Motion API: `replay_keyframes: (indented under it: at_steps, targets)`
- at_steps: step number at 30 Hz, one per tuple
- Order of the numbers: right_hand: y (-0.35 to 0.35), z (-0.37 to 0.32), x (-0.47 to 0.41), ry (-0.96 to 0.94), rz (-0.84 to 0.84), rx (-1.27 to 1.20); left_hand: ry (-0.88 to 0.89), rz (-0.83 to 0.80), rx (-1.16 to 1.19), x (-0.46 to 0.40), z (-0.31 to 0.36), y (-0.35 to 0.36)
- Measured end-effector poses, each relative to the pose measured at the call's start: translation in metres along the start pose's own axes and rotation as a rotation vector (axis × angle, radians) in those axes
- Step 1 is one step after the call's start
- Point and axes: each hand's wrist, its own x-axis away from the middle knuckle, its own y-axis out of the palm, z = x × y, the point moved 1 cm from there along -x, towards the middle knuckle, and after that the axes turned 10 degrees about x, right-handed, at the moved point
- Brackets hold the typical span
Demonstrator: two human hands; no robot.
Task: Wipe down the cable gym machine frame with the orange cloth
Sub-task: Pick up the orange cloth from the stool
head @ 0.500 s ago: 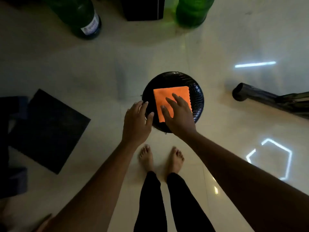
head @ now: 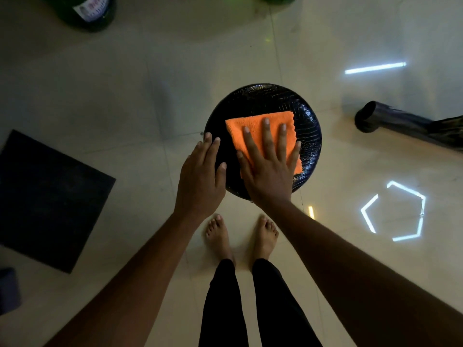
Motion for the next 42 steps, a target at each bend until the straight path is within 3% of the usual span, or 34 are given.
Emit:
replay_keyframes:
  at_steps: [5,10,18,29,42]
  targets:
    - [0.000,0.004,0.001,0.002,0.056,-0.205,-0.006,-0.001,-0.021,0.002,0.004,-0.003]
    - [-0.019,0.016,0.003,0.019,-0.016,-0.376,-0.002,-0.038,-0.043,0.007,0.025,-0.015]
    - [-0.111,0.047,0.044,0.011,-0.087,-0.413,0.040,-0.080,-0.054,0.042,0.117,-0.043]
    - [-0.297,0.155,0.164,0.089,0.156,-0.484,0.258,-0.072,-0.113,0.129,0.329,-0.091]
    - [-0.502,0.355,0.401,0.245,0.589,-0.327,0.885,-0.088,-0.254,0.269,0.650,-0.075]
